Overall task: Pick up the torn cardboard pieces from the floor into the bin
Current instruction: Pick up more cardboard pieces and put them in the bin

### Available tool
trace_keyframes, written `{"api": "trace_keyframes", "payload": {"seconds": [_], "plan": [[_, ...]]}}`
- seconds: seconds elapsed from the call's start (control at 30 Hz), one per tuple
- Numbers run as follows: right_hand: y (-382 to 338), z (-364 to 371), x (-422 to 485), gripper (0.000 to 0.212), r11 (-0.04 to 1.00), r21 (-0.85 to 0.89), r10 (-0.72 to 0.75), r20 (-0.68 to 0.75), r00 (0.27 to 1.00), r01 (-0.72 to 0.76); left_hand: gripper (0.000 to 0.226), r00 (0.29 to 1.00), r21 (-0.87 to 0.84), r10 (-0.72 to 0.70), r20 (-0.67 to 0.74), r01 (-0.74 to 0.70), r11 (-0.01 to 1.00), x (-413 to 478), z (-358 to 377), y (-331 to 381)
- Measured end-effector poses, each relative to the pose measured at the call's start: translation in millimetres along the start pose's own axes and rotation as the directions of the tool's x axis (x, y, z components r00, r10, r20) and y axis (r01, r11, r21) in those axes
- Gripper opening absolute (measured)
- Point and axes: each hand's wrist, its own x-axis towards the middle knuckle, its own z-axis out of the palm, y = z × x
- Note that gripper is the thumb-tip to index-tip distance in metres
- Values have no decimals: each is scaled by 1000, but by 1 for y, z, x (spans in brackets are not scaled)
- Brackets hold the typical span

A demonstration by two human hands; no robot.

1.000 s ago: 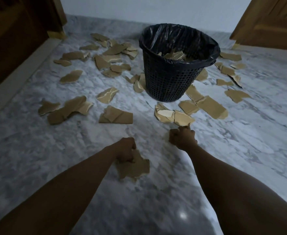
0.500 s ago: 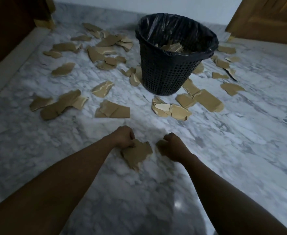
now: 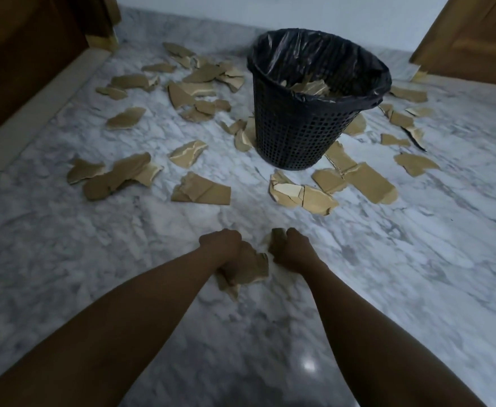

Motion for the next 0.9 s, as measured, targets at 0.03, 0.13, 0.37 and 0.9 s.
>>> {"api": "trace_keyframes", "payload": {"seconds": [0.03, 0.13, 0.37, 0.9], "plan": [[-2, -4, 4, 46, 1000, 17, 1, -19, 1000, 0, 52, 998, 50, 1, 64, -4, 999, 0, -4, 2], [10, -20, 27, 34, 974, 224, 70, -110, 991, -44, 71, 991, 102, -17, 136, 4, 995, 4, -14, 6], [65, -63, 116, 96, 970, 83, 235, -63, 970, -230, 64, 1000, 107, -22, -15, 24, 994, 27, -16, 5], [65, -9, 84, 57, 965, -263, -122, -401, 908, 13, 61, 999, 119, 1, -38, 4, 993, 27, -21, 12]]}}
